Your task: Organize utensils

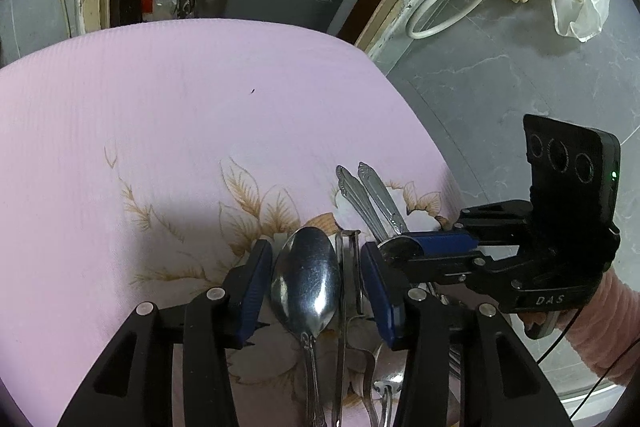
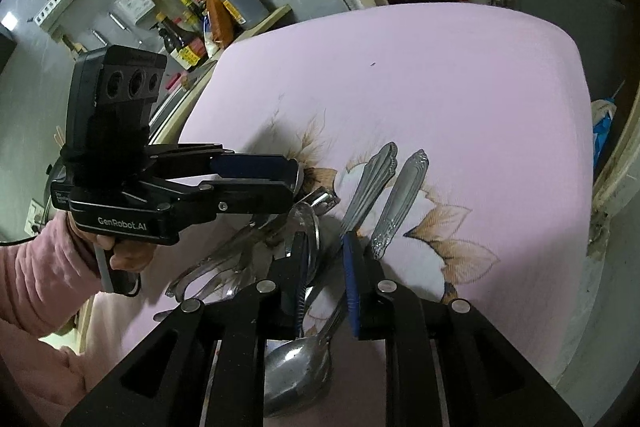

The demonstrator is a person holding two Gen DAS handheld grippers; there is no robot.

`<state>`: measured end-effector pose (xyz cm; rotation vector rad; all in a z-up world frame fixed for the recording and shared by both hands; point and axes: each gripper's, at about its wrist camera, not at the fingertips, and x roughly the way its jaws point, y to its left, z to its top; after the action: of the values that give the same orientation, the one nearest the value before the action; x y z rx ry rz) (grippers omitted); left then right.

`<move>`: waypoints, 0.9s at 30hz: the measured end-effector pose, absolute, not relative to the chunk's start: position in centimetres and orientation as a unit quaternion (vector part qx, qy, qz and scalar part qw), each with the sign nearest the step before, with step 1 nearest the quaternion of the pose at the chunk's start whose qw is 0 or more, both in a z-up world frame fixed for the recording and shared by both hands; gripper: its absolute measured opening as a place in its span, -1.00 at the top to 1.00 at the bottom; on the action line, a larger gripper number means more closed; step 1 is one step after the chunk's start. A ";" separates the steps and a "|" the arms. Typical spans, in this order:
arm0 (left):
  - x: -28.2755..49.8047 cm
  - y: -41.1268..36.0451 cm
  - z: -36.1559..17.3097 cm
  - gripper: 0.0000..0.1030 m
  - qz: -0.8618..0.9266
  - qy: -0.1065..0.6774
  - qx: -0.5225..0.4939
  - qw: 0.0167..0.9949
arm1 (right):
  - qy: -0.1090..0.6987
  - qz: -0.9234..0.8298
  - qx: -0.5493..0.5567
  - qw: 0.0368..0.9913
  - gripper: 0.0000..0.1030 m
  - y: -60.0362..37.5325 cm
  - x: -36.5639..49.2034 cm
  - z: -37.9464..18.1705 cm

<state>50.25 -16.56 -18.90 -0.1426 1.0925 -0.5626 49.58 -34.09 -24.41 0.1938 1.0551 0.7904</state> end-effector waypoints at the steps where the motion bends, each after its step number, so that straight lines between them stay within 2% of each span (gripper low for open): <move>1: 50.2 -16.6 -18.9 0.16 -0.263 0.512 -0.067 0.815 | 0.486 0.368 0.086 0.788 0.90 -34.1 49.5 -24.2; 10: 50.0 -16.8 -18.7 0.22 -0.257 0.512 -0.057 0.817 | 0.475 0.327 0.126 0.807 0.93 -36.4 47.9 -23.8; 16: 49.3 -19.0 -18.3 0.22 -0.222 0.511 0.034 0.830 | 0.464 0.301 0.143 0.820 0.93 -37.1 46.6 -23.7; 18: 49.6 -18.9 -18.2 0.24 -0.213 0.517 0.025 0.829 | 0.462 0.297 0.151 0.822 0.93 -37.3 46.3 -23.6; 21: 49.7 -18.3 -18.1 0.37 -0.208 0.513 0.023 0.832 | 0.457 0.288 0.164 0.826 0.93 -37.6 45.8 -23.6; 25: 49.4 -16.8 -17.2 0.76 -0.199 0.492 -0.014 0.847 | 0.446 0.269 0.177 0.835 0.94 -37.6 45.1 -23.5; 27: 49.1 -16.4 -16.6 0.84 -0.200 0.487 -0.025 0.850 | 0.439 0.264 0.177 0.841 0.94 -37.4 44.6 -23.2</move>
<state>49.08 -16.37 -16.63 -0.0533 1.0257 -0.4216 44.61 -37.44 -23.16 0.3731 0.9274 0.5571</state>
